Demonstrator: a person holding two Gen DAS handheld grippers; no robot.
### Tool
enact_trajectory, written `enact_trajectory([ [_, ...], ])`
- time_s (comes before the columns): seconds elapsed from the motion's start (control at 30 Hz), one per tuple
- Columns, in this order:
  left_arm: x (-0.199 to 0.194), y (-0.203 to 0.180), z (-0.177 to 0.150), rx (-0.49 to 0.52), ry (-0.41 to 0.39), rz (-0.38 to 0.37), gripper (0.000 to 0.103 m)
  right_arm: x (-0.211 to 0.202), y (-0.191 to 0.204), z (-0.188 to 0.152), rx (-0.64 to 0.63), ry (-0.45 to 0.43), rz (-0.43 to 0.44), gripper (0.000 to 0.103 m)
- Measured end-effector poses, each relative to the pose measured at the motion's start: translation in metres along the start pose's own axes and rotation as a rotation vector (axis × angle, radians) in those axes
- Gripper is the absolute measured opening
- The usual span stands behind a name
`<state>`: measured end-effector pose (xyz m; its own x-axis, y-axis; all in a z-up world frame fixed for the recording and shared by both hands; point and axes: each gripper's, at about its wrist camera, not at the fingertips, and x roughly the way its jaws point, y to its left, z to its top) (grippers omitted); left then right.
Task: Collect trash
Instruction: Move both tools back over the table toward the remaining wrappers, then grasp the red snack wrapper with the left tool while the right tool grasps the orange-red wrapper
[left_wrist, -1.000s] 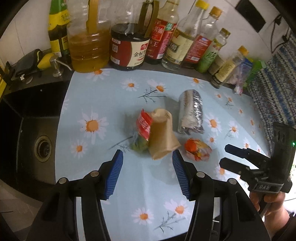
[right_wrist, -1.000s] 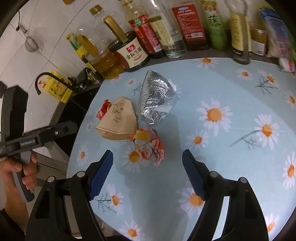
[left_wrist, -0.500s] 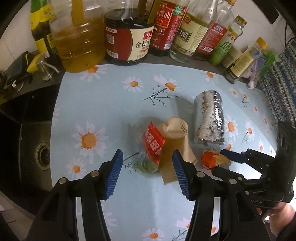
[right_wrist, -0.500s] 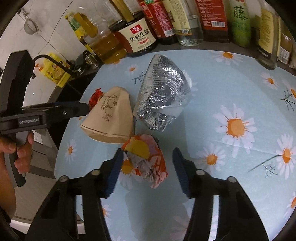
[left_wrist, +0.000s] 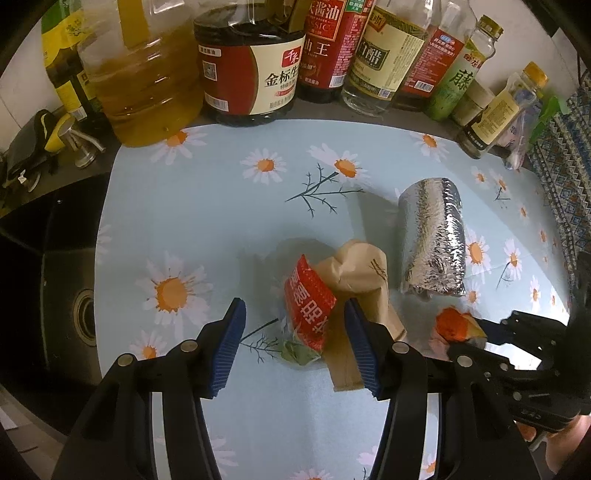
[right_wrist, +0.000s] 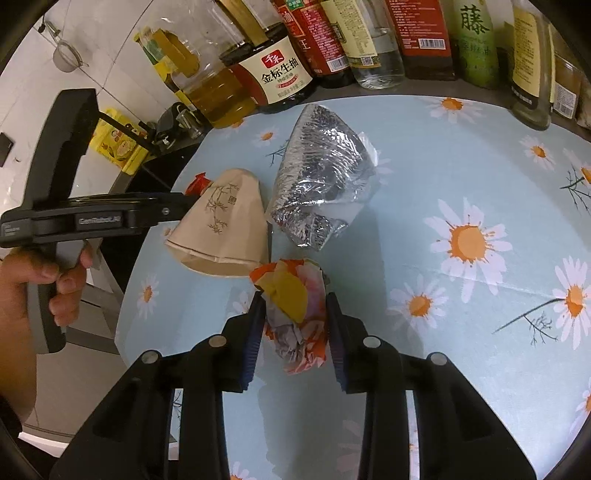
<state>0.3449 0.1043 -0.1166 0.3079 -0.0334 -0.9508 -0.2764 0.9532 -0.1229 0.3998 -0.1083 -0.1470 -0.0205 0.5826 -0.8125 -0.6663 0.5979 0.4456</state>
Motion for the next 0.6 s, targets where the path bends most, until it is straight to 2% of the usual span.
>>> enact_trajectory([
  [0.17, 0.009, 0.003, 0.0, -0.008, 0.021, 0.008, 0.051, -0.005, -0.006, -0.002, 0.019, -0.005, 0.013, 0.034],
  [0.33, 0.024, 0.006, -0.001, -0.021, 0.058, -0.011, 0.026, -0.006, -0.009, -0.005, 0.033, -0.008, 0.015, 0.034],
  [0.37, 0.025, 0.006, -0.002, -0.023, 0.061, -0.013, 0.023, -0.006, -0.009, -0.006, 0.035, -0.008, 0.015, 0.034],
  [0.6, 0.021, 0.006, -0.004, -0.02, 0.039, -0.016, 0.02, -0.008, -0.008, -0.008, 0.034, -0.011, 0.006, 0.034],
])
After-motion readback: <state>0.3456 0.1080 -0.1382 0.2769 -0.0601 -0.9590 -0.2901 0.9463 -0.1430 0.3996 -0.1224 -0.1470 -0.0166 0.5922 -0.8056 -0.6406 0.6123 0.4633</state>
